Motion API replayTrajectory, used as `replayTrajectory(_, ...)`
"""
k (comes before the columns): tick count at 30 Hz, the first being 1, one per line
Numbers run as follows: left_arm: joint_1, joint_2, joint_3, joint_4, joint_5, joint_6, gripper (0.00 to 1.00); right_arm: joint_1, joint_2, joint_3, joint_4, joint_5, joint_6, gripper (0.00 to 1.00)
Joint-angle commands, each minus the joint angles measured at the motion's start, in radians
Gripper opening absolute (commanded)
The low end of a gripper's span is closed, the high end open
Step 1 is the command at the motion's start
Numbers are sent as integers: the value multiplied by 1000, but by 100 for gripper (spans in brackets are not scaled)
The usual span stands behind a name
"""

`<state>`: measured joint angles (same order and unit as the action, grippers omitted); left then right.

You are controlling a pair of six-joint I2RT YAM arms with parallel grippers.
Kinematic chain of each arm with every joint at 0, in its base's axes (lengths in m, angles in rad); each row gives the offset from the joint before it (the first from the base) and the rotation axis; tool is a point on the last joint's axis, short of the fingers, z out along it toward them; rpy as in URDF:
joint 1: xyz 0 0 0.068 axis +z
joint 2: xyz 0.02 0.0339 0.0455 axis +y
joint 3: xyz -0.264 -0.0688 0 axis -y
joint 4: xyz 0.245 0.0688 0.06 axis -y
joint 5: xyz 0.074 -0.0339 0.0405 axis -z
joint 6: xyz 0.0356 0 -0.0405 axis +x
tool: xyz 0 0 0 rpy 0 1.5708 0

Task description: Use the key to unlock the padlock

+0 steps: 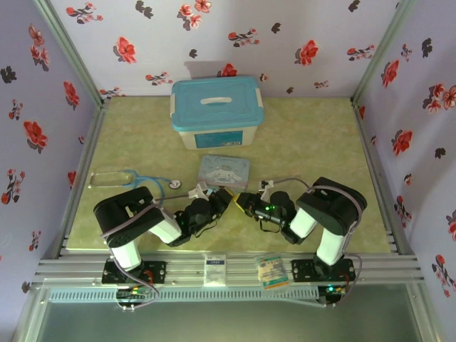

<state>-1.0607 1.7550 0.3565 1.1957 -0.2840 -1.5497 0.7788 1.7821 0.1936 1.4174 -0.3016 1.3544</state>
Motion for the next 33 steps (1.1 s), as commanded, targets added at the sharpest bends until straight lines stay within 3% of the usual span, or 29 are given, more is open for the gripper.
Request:
replayTrajectory(1,-7,-2,-2,110,9,33,0,-7,-9,-29,-33,8,-3,19)
replayTrajectory(5,-4,-1,-3,111,7,33,0,-8,-25,-45,-32,12,3,24)
replayTrajectory(14,-2,5,-1,112,12,31,0,-7,-20,-26,-32,6,8,4)
replayTrajectory(18,-4,1,2,112,24,28,0,-7,-7,9,-32,-8,17,0)
replayTrajectory(29,-28,64,27,113,45,-3,0,28,22,44,-32,1,12,0)
replayTrajectory(33,-27,53,20,114,43,-3,0,26,26,15,-32,9,-8,9)
